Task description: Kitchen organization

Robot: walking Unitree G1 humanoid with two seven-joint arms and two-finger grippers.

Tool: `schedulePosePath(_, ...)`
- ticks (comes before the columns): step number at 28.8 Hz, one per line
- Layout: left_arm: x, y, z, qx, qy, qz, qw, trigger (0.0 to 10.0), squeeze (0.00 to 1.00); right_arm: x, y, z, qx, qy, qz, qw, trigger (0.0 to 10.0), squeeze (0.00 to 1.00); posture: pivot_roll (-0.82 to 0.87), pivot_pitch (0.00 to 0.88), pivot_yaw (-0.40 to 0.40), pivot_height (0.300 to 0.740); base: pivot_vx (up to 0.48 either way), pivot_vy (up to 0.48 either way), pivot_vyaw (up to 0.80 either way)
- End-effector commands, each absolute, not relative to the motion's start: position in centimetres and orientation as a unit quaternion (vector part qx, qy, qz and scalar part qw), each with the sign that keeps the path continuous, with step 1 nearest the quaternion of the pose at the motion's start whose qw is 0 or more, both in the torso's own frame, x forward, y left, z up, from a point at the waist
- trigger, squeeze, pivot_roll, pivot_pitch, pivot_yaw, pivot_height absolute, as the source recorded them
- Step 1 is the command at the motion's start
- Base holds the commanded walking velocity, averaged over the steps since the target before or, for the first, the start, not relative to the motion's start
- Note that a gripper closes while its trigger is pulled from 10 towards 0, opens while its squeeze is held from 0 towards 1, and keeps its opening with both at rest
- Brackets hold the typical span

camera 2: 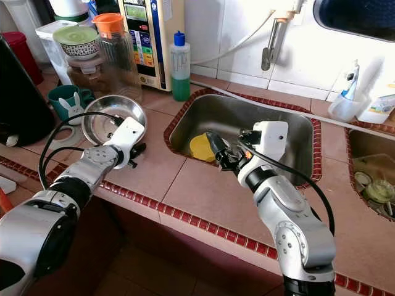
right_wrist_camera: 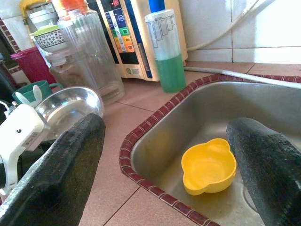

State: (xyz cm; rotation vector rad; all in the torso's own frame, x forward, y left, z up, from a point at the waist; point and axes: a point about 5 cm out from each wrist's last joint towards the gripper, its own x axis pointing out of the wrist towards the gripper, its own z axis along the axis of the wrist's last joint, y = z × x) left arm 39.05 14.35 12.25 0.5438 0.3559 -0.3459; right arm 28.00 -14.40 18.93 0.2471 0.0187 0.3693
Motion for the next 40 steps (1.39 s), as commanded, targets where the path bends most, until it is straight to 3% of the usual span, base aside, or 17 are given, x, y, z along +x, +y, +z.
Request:
schedulePosePath(1,38.8,14.7,11.8,0.274,0.178,-0.163,0.931,0.0,0.0,28.1,-14.6,18.9,0.121,0.011,0.177,0.977,10.0,0.0,-0.06,0.0,0.04,0.74,0.0,0.0,0.0)
schedulePosePath(12,39.6,14.5,13.8,0.288,0.082,-0.104,0.949,0.0,0.0,28.2,-14.6,18.8,0.123,0.011,0.176,0.977,10.0,0.0,-0.06,0.0,0.04,0.74,0.0,0.0,0.0)
schedulePosePath(28,39.6,14.3,14.1,0.293,0.06,-0.096,0.949,0.0,0.0,28.2,-14.6,18.7,0.124,0.011,0.176,0.977,10.0,0.0,-0.06,0.0,0.042,0.74,0.0,0.0,0.0)
schedulePosePath(35,39.6,11.6,16.7,0.363,-0.084,-0.102,0.922,0.0,0.0,28.5,-14.8,18.6,0.124,0.011,0.173,0.977,10.0,0.0,-0.05,0.0,0.034,0.74,0.0,0.0,0.0)
schedulePosePath(40,38.8,9.8,15.8,0.368,-0.114,-0.13,0.914,0.0,0.0,28.8,-14.9,18.8,0.123,0.008,0.172,0.977,10.0,0.0,-0.05,0.0,0.032,0.74,0.0,0.0,0.0)
